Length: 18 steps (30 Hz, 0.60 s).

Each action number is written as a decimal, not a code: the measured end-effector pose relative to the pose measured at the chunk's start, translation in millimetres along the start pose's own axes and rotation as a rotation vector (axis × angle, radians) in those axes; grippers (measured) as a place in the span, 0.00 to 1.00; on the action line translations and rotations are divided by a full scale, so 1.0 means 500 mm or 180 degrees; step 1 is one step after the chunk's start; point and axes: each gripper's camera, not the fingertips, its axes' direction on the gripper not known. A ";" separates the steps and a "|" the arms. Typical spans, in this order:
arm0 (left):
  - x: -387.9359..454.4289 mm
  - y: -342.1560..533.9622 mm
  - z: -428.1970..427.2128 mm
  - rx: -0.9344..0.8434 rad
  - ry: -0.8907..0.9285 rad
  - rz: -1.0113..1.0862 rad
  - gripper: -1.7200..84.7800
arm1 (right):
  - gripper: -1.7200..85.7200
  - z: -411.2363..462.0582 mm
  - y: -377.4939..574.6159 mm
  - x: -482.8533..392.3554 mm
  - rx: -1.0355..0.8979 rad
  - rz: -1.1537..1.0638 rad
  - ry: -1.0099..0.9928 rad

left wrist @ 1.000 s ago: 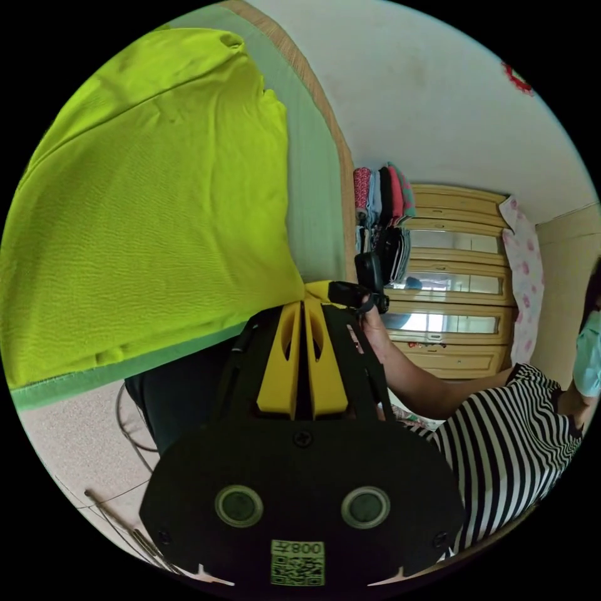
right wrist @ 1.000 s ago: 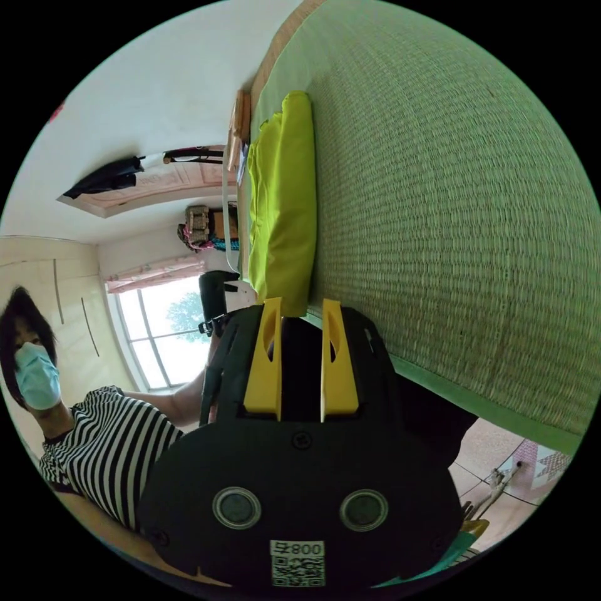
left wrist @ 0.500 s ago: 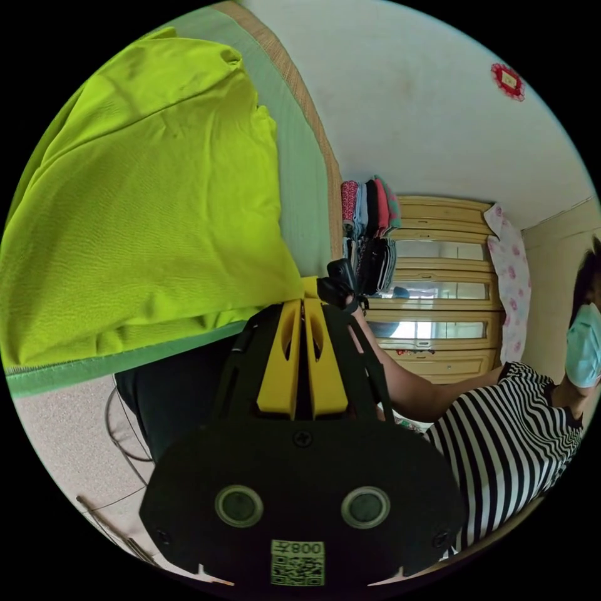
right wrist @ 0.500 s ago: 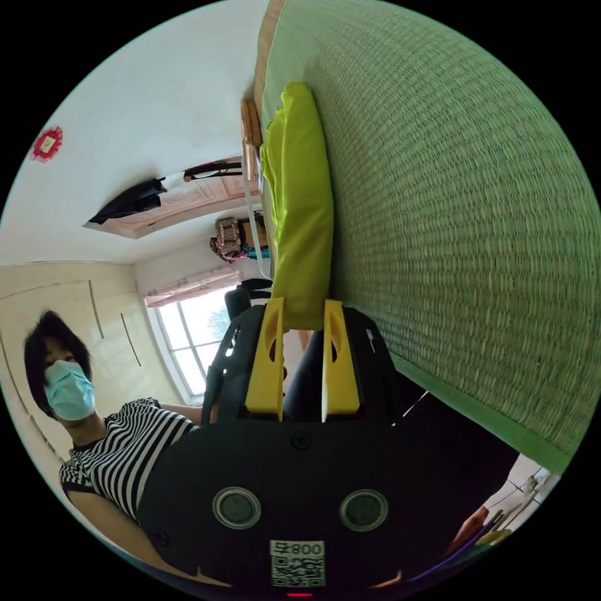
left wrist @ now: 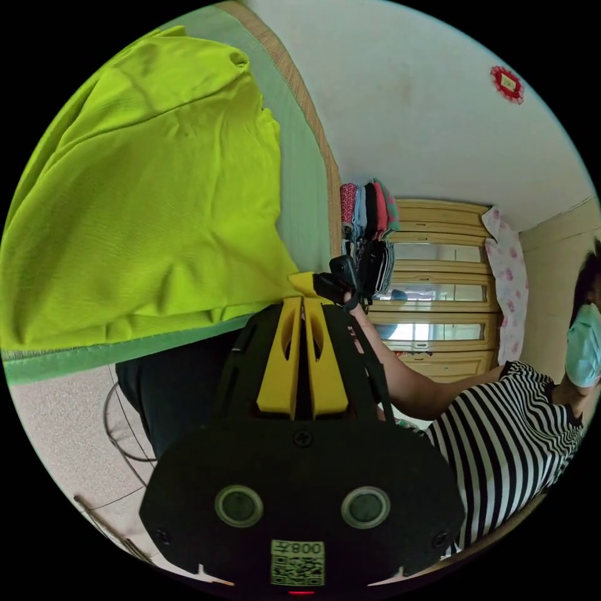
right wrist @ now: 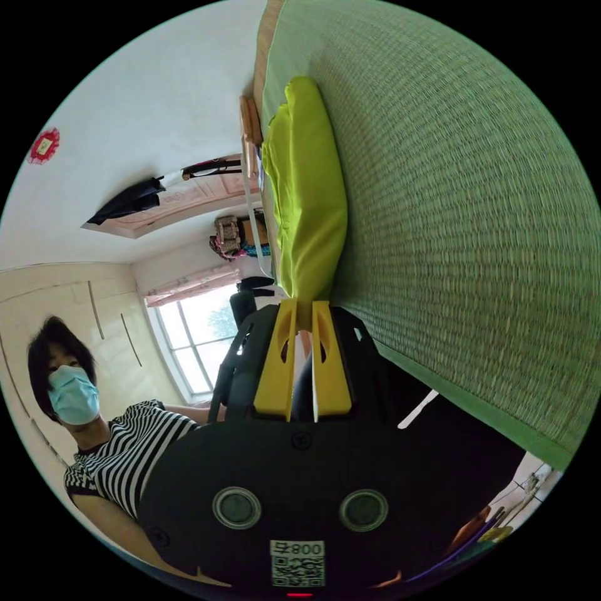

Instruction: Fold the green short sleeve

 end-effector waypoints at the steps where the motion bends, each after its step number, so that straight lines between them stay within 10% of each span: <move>1: -0.006 0.013 -0.017 0.0039 0.0004 -0.0002 0.03 | 0.06 0.001 -0.002 -0.002 -0.0007 -0.0008 0.0040; 18: -0.264 0.260 -0.270 0.1654 0.1084 -0.1167 0.15 | 0.04 0.036 -0.020 -0.060 -0.0085 -0.0340 -0.0106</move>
